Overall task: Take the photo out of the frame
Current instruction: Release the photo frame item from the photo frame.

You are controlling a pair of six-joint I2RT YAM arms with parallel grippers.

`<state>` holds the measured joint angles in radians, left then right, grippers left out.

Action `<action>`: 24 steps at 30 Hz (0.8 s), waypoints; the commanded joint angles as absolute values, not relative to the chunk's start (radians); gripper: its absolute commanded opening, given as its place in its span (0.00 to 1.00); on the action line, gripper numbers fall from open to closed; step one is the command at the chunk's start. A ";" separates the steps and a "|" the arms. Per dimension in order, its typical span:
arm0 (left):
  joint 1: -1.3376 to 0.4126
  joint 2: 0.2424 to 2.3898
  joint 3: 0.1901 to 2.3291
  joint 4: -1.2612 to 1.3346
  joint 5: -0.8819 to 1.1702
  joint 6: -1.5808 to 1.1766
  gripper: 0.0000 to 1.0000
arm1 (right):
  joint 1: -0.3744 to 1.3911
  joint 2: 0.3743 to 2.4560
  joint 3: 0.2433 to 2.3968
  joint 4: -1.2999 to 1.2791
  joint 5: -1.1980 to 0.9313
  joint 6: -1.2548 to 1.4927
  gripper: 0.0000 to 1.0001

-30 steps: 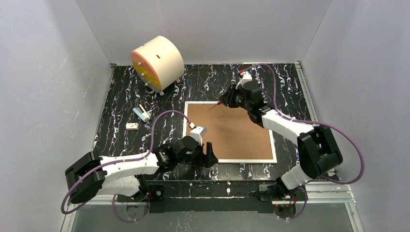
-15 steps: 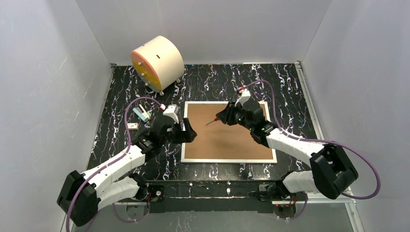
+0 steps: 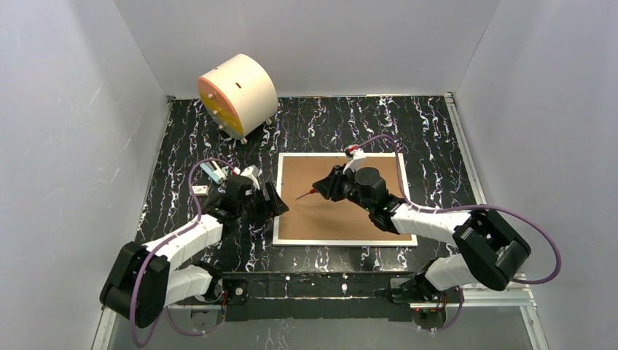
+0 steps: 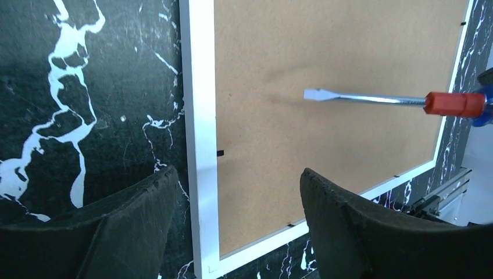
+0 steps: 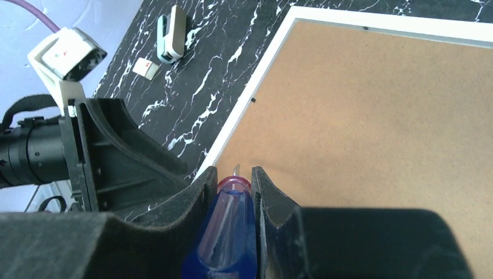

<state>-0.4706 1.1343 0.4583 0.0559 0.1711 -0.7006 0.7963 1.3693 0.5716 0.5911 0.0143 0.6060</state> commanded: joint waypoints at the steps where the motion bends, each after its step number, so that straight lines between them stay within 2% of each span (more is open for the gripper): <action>1: -0.461 1.143 0.417 0.142 0.208 -0.741 0.75 | 0.836 1.416 0.548 0.753 0.055 0.586 0.01; 11: -0.459 1.162 0.420 0.139 0.192 -0.732 0.75 | 0.920 1.440 0.439 0.826 0.069 0.462 0.01; 15: -0.459 1.165 0.429 0.129 0.188 -0.722 0.75 | 0.979 1.431 0.400 0.764 0.063 0.380 0.01; 21: -0.459 1.169 0.427 0.131 0.182 -0.720 0.75 | 1.037 1.399 0.335 0.696 0.080 0.374 0.07; 24: -0.459 1.171 0.421 0.139 0.182 -0.724 0.75 | 1.045 1.390 0.327 0.680 0.078 0.389 0.06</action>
<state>-0.4660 1.1679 0.4179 0.1326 0.1947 -0.7330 1.0210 1.3823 0.3775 0.8642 0.0956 0.4286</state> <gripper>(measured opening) 0.752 0.325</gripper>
